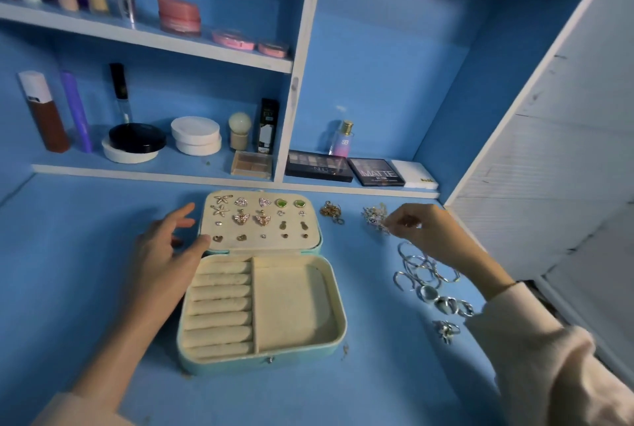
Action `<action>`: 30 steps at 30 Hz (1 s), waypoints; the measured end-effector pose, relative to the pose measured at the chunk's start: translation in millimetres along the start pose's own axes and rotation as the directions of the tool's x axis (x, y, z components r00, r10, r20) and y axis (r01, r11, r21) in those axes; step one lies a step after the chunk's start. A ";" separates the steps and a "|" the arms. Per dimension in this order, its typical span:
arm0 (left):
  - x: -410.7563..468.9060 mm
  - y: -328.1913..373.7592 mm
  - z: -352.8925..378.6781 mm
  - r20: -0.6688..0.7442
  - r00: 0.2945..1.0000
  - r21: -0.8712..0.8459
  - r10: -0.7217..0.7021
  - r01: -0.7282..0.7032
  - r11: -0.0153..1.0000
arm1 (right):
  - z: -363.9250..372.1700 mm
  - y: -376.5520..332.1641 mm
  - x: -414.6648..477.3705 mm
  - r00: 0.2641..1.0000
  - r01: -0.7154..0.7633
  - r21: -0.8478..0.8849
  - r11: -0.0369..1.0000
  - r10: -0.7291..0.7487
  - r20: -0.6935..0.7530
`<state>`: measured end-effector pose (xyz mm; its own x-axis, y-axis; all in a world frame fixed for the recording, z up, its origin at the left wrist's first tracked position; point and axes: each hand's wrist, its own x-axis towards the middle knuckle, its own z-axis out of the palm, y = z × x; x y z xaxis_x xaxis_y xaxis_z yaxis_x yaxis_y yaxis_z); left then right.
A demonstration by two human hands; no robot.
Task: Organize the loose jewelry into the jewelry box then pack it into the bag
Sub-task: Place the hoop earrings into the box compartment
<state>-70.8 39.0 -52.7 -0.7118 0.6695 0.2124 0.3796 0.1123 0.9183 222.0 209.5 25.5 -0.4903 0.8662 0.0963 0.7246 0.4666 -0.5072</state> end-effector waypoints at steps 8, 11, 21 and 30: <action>0.6 -1.2 0.5 0.025 1.000 -0.028 0.002 -0.001 1.000 | -16.2 48.2 -0.7 0.948 -0.232 -0.390 0.891 0.296 0.112; 1.8 -1.7 1.0 0.023 1.000 -0.031 -0.006 0.007 1.000 | -10.2 50.5 -0.7 0.946 -0.282 -0.304 0.910 0.317 0.072; -1.0 2.3 0.0 0.014 1.000 -0.020 -0.023 0.024 1.000 | 10.5 33.5 1.7 0.998 -0.059 -0.199 0.978 0.050 -0.048; -3.0 5.5 1.6 0.008 0.999 -0.020 -0.052 0.052 0.998 | 36.0 -66.2 -25.0 0.935 0.302 -0.042 0.952 -0.304 -0.182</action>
<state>-65.7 38.8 -48.8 -0.7257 0.6687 0.1618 0.3300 0.1320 0.9347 168.8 150.5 25.8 -0.5906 0.7006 0.4005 0.5624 0.7133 -0.4183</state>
